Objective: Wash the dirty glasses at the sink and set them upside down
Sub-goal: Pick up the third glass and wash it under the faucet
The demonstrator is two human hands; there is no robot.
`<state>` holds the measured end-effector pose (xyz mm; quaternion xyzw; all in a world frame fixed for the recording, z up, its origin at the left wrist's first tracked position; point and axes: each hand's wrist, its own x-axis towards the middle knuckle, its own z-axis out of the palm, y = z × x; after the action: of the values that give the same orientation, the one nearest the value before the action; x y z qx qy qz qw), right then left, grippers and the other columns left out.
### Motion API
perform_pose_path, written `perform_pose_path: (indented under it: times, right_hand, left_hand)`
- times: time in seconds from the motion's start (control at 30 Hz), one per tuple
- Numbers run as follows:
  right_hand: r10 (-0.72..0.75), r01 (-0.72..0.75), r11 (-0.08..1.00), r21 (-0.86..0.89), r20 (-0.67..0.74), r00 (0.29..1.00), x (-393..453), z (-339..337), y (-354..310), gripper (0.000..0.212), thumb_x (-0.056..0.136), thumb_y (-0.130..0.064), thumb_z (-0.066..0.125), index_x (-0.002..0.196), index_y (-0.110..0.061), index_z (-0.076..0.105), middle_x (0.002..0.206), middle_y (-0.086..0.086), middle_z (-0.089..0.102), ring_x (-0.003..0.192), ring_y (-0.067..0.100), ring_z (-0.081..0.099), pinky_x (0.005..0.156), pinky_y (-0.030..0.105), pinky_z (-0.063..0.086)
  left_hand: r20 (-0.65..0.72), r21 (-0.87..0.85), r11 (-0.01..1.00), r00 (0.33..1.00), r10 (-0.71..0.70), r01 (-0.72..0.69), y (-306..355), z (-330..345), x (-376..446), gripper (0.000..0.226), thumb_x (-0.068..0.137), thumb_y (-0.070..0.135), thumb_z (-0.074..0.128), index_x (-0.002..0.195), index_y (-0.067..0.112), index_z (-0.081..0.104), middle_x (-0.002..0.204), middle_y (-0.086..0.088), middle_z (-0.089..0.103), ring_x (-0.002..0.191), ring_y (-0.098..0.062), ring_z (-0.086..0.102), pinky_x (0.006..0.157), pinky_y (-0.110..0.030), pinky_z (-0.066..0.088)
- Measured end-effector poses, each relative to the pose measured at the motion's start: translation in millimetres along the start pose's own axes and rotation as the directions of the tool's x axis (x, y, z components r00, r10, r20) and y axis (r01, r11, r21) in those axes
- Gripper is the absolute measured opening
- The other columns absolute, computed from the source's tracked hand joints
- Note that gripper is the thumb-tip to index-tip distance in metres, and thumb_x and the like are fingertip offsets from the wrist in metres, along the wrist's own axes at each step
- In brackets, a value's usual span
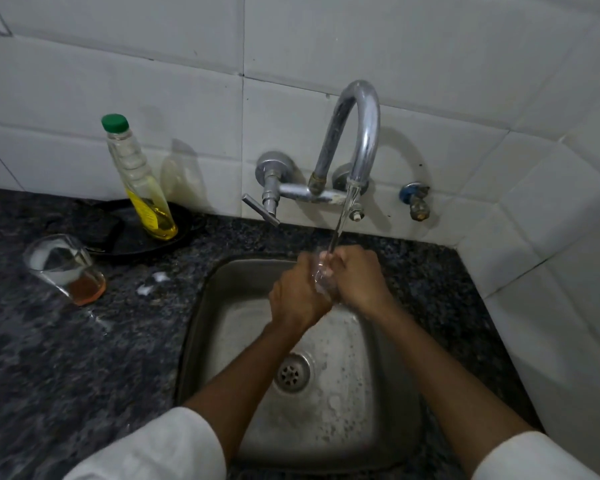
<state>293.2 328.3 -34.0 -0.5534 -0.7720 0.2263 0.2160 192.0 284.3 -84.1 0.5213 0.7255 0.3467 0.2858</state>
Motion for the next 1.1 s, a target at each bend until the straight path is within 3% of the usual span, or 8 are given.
perform_pose_path:
  times: [0.2, 0.33, 0.4, 0.57, 0.67, 0.8, 0.97, 1.1]
  right_hand:
    - [-0.085, 0.047, 0.958, 0.285, 0.123, 0.989, -8, -9, 0, 0.027, 0.097, -0.02, 0.055, 0.077, -0.012, 0.071, 0.075, 0.005, 0.073, 0.07, 0.013, 0.069, 0.067, 0.028, 0.055]
    - [0.078, -0.075, 0.996, -0.041, 0.077, 0.994, -3, 1, 1, 0.032, 0.098, -0.022, 0.05, 0.079, -0.005, 0.07, 0.08, 0.014, 0.072, 0.077, 0.029, 0.069, 0.073, 0.038, 0.055]
    - [0.205, -0.205, 0.979, 0.004, 0.06, 0.977, -4, 5, -1, 0.032, 0.099, -0.022, 0.047, 0.084, -0.005, 0.07, 0.081, 0.012, 0.071, 0.076, 0.027, 0.068, 0.071, 0.035, 0.055]
    - [0.31, -0.306, 0.894, 0.326, 0.041, 0.95, -8, 10, -9, 0.026, 0.097, -0.022, 0.05, 0.08, -0.014, 0.068, 0.072, 0.007, 0.069, 0.065, 0.02, 0.065, 0.061, 0.032, 0.052]
    - [0.55, -0.473, 0.492, 0.731, 0.16, 0.82, -8, 14, 2, 0.027, 0.099, -0.024, 0.049, 0.076, -0.015, 0.06, 0.059, -0.001, 0.055, 0.045, 0.01, 0.043, 0.037, 0.018, 0.03]
    - [0.574, -0.601, -0.111, 0.791, 0.545, 0.611, -21, 44, 12, 0.034, 0.099, -0.022, 0.038, 0.066, -0.019, 0.047, 0.04, -0.007, 0.045, 0.026, 0.002, 0.027, 0.029, 0.011, 0.016]
    - [0.648, -0.668, 0.116, 0.735, 0.454, 0.611, -30, 66, 8, 0.021, 0.093, -0.015, 0.042, 0.078, -0.015, 0.057, 0.059, 0.001, 0.054, 0.049, 0.01, 0.044, 0.039, 0.016, 0.032]
    - [0.592, -0.46, 0.491, 0.74, 0.104, 0.799, -13, 52, -6, 0.021, 0.089, -0.002, 0.047, 0.079, -0.015, 0.06, 0.077, 0.008, 0.061, 0.066, 0.02, 0.054, 0.054, 0.027, 0.041]
  left_hand:
    - [0.649, -0.671, 0.545, 0.754, 0.102, 0.503, -34, -35, 10, 0.049, 0.067, 0.012, 0.072, 0.115, 0.019, 0.062, 0.11, -0.01, 0.068, 0.099, -0.029, 0.068, 0.076, -0.052, 0.059]
    - [0.385, -0.097, 0.988, 0.92, -0.073, 0.119, -13, -22, 5, 0.064, 0.066, 0.028, 0.084, 0.124, 0.023, 0.057, 0.114, 0.001, 0.065, 0.106, -0.024, 0.064, 0.089, -0.042, 0.055]
    - [0.137, 0.253, 0.967, 0.99, -0.015, -0.02, -5, -11, -2, 0.078, 0.067, 0.036, 0.085, 0.134, 0.027, 0.046, 0.116, -0.002, 0.068, 0.108, -0.026, 0.065, 0.09, -0.039, 0.054]
    - [0.189, -0.255, 0.966, 0.977, 0.096, -0.045, -29, -11, 2, 0.076, 0.062, 0.023, 0.089, 0.125, 0.031, 0.047, 0.116, 0.004, 0.064, 0.1, -0.015, 0.066, 0.079, -0.043, 0.06]
    - [0.089, -0.572, 0.82, 0.993, 0.072, -0.008, -36, -18, -11, 0.07, 0.061, 0.005, 0.089, 0.118, 0.023, 0.053, 0.116, 0.003, 0.061, 0.102, -0.011, 0.063, 0.076, -0.025, 0.059]
    - [-0.226, -0.471, 0.856, 0.967, 0.114, -0.211, -23, -17, -10, 0.07, 0.052, 0.026, 0.095, 0.114, 0.025, 0.064, 0.107, 0.008, 0.07, 0.097, -0.006, 0.066, 0.082, -0.023, 0.055]
    - [-0.054, 0.037, 0.956, 0.955, 0.292, -0.291, -1, -39, 0, 0.074, 0.051, 0.044, 0.089, 0.119, 0.03, 0.065, 0.104, 0.006, 0.066, 0.1, -0.014, 0.058, 0.087, -0.029, 0.051]
    - [-0.086, -0.066, 0.964, 0.964, 0.253, -0.259, -20, -61, -1, 0.056, 0.045, 0.05, 0.082, 0.097, 0.033, 0.073, 0.093, 0.008, 0.076, 0.088, -0.01, 0.071, 0.081, -0.036, 0.058]
